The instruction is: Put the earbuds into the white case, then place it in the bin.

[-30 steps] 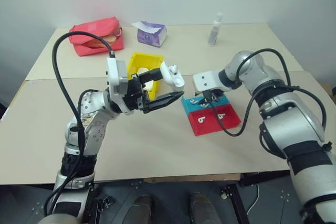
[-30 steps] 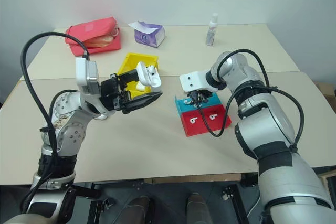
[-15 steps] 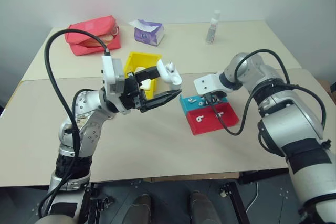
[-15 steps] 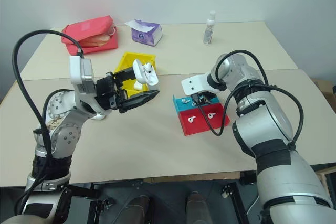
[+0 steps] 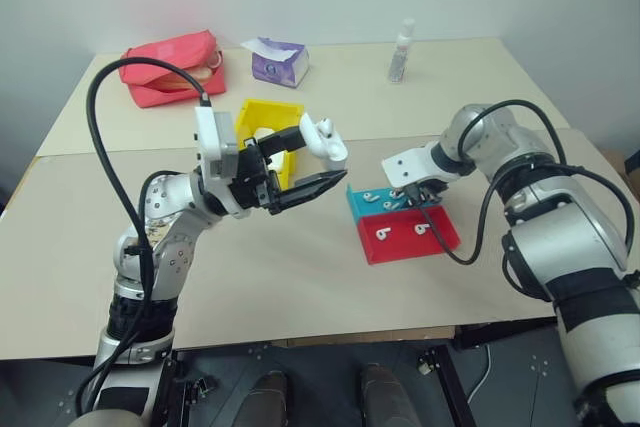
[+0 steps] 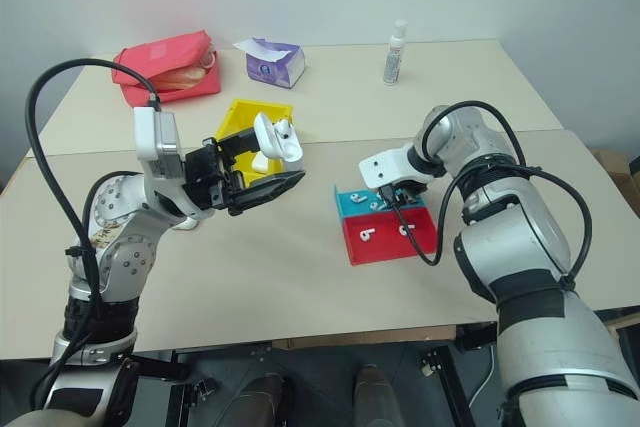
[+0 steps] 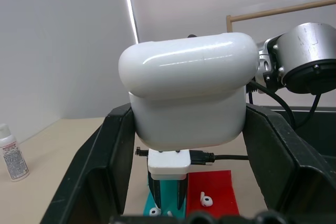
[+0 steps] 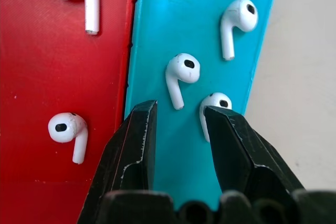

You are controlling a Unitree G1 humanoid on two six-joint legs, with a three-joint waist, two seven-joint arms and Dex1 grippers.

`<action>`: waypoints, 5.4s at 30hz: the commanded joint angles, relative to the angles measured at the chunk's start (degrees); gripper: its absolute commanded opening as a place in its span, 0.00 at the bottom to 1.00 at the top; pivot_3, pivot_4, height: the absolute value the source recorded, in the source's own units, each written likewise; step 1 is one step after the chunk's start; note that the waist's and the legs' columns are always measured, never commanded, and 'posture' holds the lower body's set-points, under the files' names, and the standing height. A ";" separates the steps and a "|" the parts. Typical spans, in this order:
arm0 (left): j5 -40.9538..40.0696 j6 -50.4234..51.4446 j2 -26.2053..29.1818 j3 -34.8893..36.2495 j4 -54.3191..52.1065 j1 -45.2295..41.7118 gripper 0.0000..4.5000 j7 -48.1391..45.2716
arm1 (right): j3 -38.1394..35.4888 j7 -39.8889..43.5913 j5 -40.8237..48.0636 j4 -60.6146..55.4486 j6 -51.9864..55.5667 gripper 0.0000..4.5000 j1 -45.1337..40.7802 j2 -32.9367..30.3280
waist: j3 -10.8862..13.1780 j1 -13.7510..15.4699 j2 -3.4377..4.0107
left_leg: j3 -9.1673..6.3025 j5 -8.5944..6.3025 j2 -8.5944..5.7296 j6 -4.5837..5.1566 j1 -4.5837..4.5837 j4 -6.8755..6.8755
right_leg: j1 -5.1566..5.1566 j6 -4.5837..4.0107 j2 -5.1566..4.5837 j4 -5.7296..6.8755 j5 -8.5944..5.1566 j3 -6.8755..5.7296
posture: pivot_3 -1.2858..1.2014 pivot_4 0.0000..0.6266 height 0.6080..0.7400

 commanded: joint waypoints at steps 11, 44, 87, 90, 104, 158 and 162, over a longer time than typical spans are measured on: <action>-0.87 -0.77 -0.73 0.15 -0.41 -1.38 0.63 -0.85 | -4.83 4.70 5.83 -5.78 1.85 0.43 0.93 0.34 | 0.00 -0.13 0.00 | 0.00 0.01 0.02 -0.01 0.02 0.02 | 0.00 0.00 0.01 0.05 0.00 0.00 | 0.52 0.24 1.00; -1.01 -0.20 -0.48 0.24 -3.62 1.02 0.63 1.61 | -1.16 -2.19 -0.66 -1.03 4.57 0.29 1.99 2.86 | -0.01 -0.10 0.01 | -0.01 0.02 0.01 -0.04 0.05 0.06 | 0.03 0.00 0.00 0.12 0.00 0.00 | 0.52 0.24 1.00; -1.61 -1.68 -5.94 -5.11 9.53 -8.01 0.63 -9.22 | -57.63 -46.96 90.99 -107.32 83.17 0.14 44.79 5.59 | -0.05 1.73 0.03 | -0.04 -0.26 -0.06 0.62 0.09 0.15 | 0.11 0.00 -0.08 0.33 0.00 0.04 | 0.52 0.24 1.00; -1.31 -1.67 -6.89 -5.91 10.19 -8.24 0.63 -9.35 | -54.34 -50.97 94.67 -110.40 82.62 0.14 46.20 4.94 | -0.05 1.68 0.03 | -0.05 -0.27 -0.06 0.65 0.03 0.15 | 0.10 0.00 -0.07 0.36 0.00 -0.01 | 0.52 0.24 1.00; -0.66 -1.79 -8.12 -6.00 11.08 -8.90 0.63 -9.97 | -47.09 -55.09 98.39 -111.41 77.53 0.14 51.64 -1.30 | -0.05 1.60 0.03 | -0.02 -0.23 -0.09 0.81 0.05 0.16 | 0.13 0.00 -0.05 0.25 0.00 -0.04 | 0.52 0.24 1.00; 13.03 -11.90 -12.79 -10.90 20.54 -10.10 0.63 -7.25 | -20.67 -28.25 70.77 -100.01 80.65 0.01 23.39 -33.60 | -0.06 3.26 0.01 | 0.15 -0.26 -0.09 0.97 -0.13 0.23 | 0.07 0.03 -0.10 -0.02 0.02 -0.06 | 0.52 0.24 1.00; 12.57 -12.28 -12.51 -9.68 18.74 -9.02 0.63 -5.26 | -23.80 -27.16 69.31 -99.13 80.82 0.01 26.44 -35.59 | -0.06 3.23 0.01 | 0.18 -0.28 -0.09 0.99 -0.13 0.23 | 0.06 0.04 -0.14 -0.03 0.02 -0.03 | 0.52 0.24 1.00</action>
